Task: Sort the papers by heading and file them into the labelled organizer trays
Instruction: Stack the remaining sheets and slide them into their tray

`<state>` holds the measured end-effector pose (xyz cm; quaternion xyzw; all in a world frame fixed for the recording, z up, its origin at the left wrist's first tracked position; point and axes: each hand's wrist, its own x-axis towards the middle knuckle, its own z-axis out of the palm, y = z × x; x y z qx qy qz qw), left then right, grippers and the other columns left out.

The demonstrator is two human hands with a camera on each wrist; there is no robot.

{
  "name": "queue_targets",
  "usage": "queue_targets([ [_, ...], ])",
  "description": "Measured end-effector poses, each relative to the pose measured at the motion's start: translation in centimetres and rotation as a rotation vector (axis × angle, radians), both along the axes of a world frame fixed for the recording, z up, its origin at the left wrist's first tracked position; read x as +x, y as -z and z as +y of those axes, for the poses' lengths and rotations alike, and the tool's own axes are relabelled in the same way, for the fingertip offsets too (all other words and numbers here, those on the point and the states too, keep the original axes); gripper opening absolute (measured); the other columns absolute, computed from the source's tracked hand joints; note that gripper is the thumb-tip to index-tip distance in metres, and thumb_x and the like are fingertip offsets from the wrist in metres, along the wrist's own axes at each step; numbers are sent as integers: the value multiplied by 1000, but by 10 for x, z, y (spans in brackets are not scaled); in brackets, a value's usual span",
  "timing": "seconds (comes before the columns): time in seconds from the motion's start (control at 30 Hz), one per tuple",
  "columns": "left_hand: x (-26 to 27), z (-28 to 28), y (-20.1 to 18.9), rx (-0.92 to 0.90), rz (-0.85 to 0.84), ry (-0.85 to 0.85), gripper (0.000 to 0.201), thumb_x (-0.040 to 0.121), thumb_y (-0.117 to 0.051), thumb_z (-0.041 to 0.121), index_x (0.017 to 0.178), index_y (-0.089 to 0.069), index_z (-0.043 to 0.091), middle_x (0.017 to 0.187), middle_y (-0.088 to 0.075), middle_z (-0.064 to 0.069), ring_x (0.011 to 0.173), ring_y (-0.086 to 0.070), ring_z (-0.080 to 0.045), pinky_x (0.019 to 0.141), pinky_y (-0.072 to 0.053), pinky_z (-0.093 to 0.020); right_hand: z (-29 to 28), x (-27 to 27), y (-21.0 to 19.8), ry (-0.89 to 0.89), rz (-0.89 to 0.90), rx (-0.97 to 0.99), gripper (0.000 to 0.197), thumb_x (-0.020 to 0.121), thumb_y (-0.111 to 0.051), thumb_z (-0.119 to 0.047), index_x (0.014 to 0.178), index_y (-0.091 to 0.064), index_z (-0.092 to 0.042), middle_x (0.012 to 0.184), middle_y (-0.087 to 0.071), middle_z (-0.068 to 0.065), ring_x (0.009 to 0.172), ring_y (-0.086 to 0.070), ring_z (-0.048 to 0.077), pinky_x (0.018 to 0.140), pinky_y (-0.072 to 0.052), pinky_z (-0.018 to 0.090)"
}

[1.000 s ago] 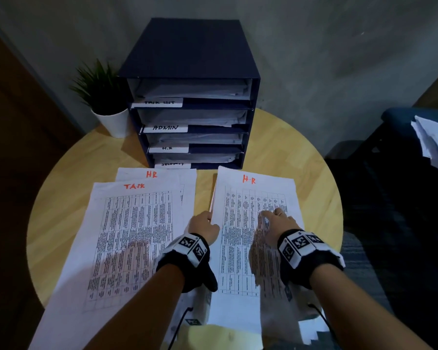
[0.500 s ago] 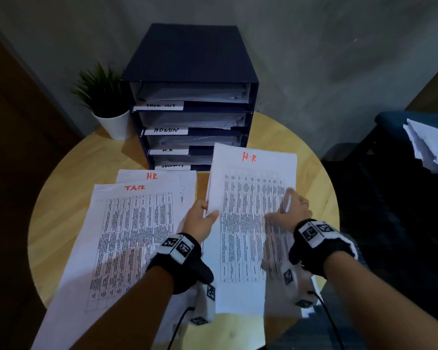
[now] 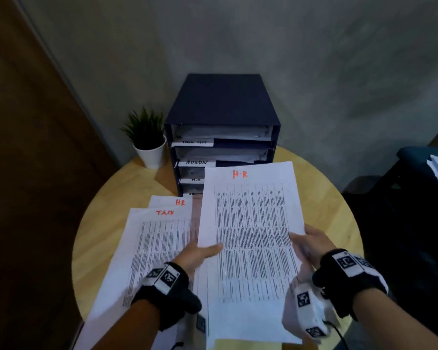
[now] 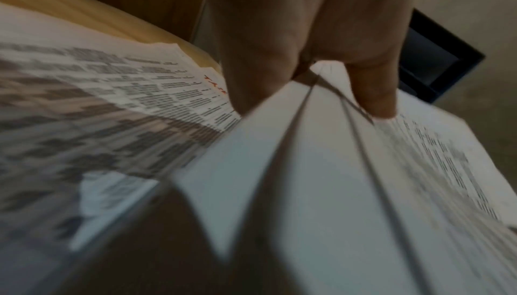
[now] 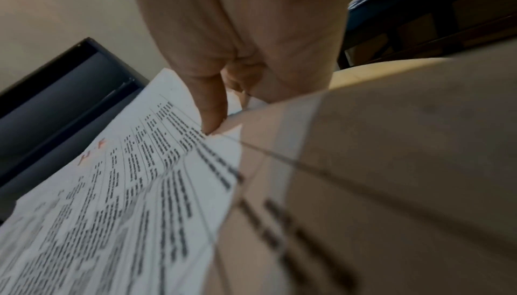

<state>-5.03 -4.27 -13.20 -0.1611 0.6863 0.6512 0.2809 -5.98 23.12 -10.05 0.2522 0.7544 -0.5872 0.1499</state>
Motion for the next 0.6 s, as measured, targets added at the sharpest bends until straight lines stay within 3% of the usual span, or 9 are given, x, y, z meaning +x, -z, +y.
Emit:
queue_targets([
  [0.1, 15, -10, 12, -52, -63, -35, 80, 72, -80, 34, 137, -45, 5, 139, -52, -9, 126, -51, -31, 111, -36, -46, -16, 7, 5, -70, -19, 66, 29, 92, -54, -2, 120, -59, 1, 112, -66, 20, 95, -61, 31, 81, -49, 36],
  [0.2, 24, -21, 14, -184, -41, -40, 64, 84, -70, 25, 138, -42, 5, 141, -50, -10, 129, -48, -29, 110, -36, -38, -37, 10, 7, -154, -41, 143, 32, 91, -56, -4, 122, -60, 0, 113, -67, 19, 98, -63, 32, 82, -52, 39],
  [0.27, 23, -29, 16, -241, -39, -63, 60, 88, -65, 24, 140, -41, 5, 141, -49, -10, 130, -47, -28, 109, -36, -36, -50, 7, 5, -163, -39, 134, 30, 92, -53, -4, 121, -60, 2, 107, -66, 18, 91, -62, 31, 75, -50, 35],
  [0.37, 15, -43, 17, -225, -50, -116, 74, 84, -67, 32, 145, -33, 7, 148, -42, -9, 135, -41, -29, 113, -33, -42, -64, -2, -1, -192, -13, 141, 31, 95, -50, -6, 124, -57, 2, 115, -64, 19, 90, -58, 28, 73, -44, 31],
  [0.47, 3, -55, 17, -174, -36, -170, 90, 78, -71, 38, 149, -25, 9, 153, -33, -9, 139, -34, -31, 115, -29, -48, -74, -14, -8, -211, -9, 127, 29, 95, -49, -7, 122, -58, 2, 109, -64, 16, 85, -58, 27, 64, -46, 29],
  [0.53, 0, -58, 8, -114, -24, -226, 82, 85, -68, 30, 149, -22, 7, 155, -29, -9, 141, -30, -30, 116, -25, -45, -78, -24, -11, -199, -16, 108, 29, 95, -49, -8, 122, -58, 0, 114, -63, 15, 96, -60, 29, 77, -49, 33],
  [0.6, -3, -58, 4, -86, 12, -231, 64, 90, -62, 18, 145, -31, 2, 151, -37, -11, 138, -36, -28, 112, -27, -38, -83, -34, -14, -202, -5, 96, 29, 95, -48, -7, 121, -59, -1, 116, -63, 14, 103, -58, 30, 86, -46, 35],
])
